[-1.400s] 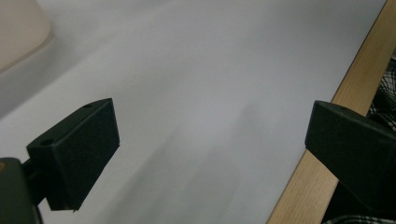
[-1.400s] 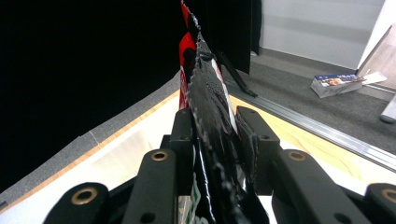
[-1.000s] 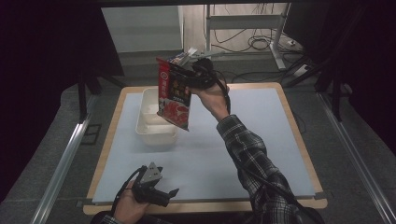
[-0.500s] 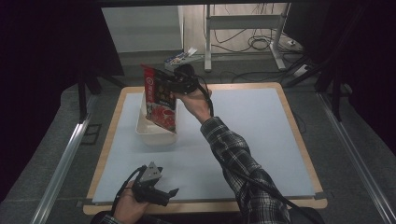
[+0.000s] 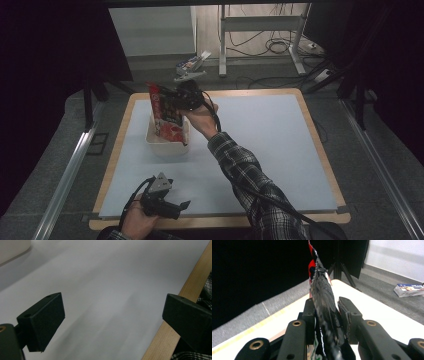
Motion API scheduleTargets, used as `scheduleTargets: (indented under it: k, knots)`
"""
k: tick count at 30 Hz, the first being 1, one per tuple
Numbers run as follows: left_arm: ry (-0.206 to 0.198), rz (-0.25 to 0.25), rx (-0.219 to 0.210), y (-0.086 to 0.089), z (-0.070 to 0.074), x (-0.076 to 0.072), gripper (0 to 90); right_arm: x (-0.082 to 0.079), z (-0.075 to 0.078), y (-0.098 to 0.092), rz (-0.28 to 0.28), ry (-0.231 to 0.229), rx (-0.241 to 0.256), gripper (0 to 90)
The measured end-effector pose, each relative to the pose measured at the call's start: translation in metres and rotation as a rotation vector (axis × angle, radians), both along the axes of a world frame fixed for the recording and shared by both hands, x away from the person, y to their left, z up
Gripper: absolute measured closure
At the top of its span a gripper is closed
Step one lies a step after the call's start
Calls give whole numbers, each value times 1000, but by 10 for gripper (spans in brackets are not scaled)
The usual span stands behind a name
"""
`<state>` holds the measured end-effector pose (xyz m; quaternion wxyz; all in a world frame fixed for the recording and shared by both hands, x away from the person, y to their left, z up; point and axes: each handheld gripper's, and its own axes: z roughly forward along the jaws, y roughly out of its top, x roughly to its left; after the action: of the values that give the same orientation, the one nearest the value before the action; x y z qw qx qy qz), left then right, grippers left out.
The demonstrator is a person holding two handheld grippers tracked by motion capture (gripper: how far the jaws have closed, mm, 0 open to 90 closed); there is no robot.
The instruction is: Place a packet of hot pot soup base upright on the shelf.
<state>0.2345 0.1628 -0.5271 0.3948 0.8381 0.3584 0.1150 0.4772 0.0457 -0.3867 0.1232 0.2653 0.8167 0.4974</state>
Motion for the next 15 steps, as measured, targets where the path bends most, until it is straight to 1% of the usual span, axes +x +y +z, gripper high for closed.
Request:
scheduleTargets:
  k: [2, 5, 6, 8, 9, 11, 12, 13, 15]
  knots:
    - [-1, 0, 2, 0, 0, 0, 40, -2, -5, 1, 5, -13, -16, 682]
    - [-1, 4, 3, 0, 0, 0, 39, -2, -9, -2, 14, -8, -11, 676]
    - [0, 5, -1, 0, -1, 1, 39, -2, -10, -3, 20, -4, -23, 677]
    - [5, 6, -6, 1, -1, 1, 38, -3, -14, -7, 22, -13, -50, 677]
    - [5, 7, -6, 1, -1, 1, 38, -3, -16, -9, 27, -6, -53, 678]
    - [4, 9, -12, 1, -1, 1, 38, -2, -21, -14, 26, 5, -80, 682]
    - [5, 9, -13, 1, -1, 1, 38, -1, -23, -17, 21, 5, -78, 684]
    - [5, 10, -12, 1, -1, 1, 37, 0, -25, -21, 18, 16, -68, 685]
    - [6, 9, -14, 1, -1, 1, 37, 3, -29, -27, 2, 31, -65, 691]
